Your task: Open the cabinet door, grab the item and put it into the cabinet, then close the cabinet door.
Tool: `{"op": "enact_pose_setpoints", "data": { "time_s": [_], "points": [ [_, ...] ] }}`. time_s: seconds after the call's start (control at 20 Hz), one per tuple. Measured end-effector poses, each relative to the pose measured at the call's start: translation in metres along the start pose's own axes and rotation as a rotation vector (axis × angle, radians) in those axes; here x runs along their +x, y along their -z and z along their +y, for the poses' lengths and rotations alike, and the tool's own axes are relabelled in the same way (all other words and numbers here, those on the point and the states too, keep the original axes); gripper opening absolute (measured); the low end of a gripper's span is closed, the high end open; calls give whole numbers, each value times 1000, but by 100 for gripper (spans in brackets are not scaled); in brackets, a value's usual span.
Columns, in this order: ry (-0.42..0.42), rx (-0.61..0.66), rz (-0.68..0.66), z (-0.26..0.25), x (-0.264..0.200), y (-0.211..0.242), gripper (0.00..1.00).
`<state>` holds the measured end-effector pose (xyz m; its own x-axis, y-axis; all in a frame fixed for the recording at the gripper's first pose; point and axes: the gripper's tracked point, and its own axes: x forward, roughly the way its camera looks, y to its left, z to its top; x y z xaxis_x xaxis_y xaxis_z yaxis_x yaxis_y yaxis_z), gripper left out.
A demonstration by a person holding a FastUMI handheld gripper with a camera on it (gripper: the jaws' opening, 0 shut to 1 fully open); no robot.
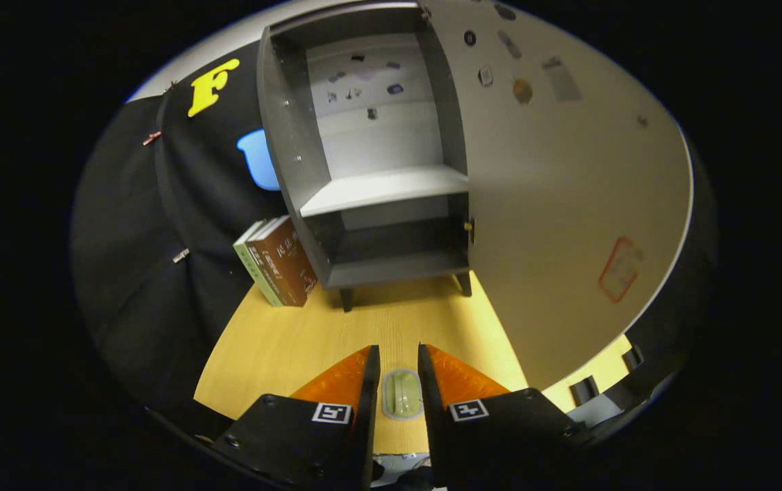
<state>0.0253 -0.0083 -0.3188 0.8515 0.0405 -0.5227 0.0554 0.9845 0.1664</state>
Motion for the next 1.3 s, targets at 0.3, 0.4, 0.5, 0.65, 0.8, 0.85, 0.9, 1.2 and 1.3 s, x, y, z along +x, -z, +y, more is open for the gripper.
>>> {"op": "enact_pose_setpoints", "data": {
  "time_s": [0.3, 0.4, 0.5, 0.65, 0.8, 0.85, 0.9, 1.2, 1.3],
  "points": [
    [33, -60, 168, 10, 56, 66, 37],
    [26, -63, 228, 12, 71, 88, 37],
    [37, -61, 275, 10, 88, 107, 38],
    [61, -67, 354, 0, 106, 138, 38],
    [67, -43, 407, -7, 125, 158, 38],
    [76, -47, 413, -10, 130, 162, 38],
    [85, -54, 419, -13, 134, 165, 38],
    [94, -81, 460, -16, 153, 181, 38],
    [102, -96, 476, -17, 158, 188, 38]
  ]
}}
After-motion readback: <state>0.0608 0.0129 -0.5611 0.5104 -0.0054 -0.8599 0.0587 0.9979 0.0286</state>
